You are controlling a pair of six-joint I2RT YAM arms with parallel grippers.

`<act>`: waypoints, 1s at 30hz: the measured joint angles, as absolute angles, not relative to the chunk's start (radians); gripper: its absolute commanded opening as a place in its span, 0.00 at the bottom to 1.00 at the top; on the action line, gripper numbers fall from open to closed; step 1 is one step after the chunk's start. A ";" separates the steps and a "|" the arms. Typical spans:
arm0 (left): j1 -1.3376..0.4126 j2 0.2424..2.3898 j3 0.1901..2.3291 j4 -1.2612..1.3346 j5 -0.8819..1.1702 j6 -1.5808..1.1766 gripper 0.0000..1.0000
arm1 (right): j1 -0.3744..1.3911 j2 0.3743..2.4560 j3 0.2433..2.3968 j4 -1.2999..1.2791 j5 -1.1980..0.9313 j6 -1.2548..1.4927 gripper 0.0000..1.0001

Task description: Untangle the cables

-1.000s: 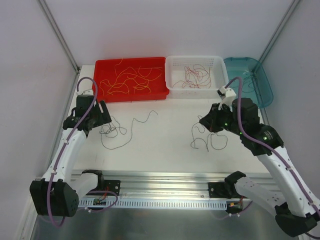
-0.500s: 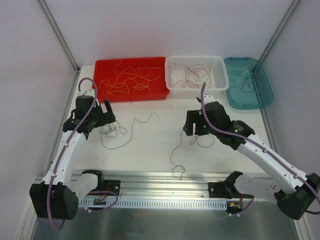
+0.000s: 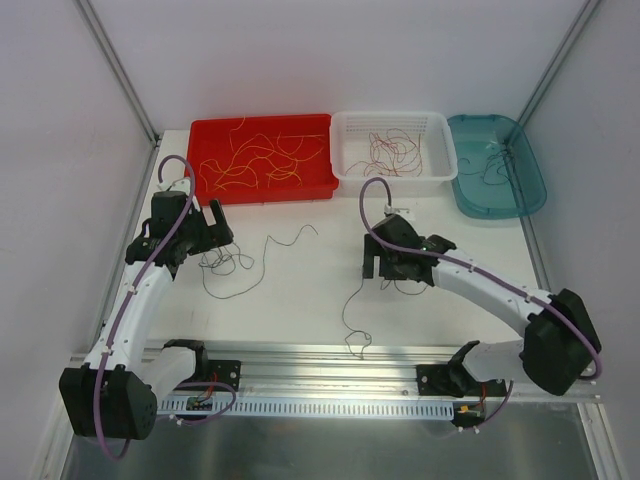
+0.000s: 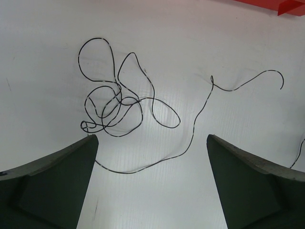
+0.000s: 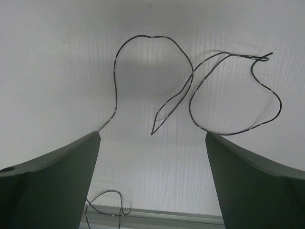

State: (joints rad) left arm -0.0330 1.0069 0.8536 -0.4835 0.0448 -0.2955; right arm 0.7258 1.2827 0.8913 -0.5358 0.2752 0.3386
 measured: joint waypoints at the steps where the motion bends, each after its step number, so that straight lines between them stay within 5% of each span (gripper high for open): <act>1: -0.033 1.007 0.854 -0.484 0.045 -0.295 0.99 | 0.725 1.312 0.891 -0.529 0.284 0.348 0.97; 19: -0.033 1.007 0.854 -0.483 0.053 -0.295 0.99 | 0.688 1.617 0.925 -0.430 0.406 0.522 0.99; 22: -0.033 1.008 0.854 -0.483 0.053 -0.295 0.99 | 0.651 1.617 0.898 -0.400 0.396 0.539 0.86; 30: -0.033 1.008 0.854 -0.483 0.053 -0.295 0.99 | 0.590 1.604 0.871 -0.378 0.375 0.547 0.23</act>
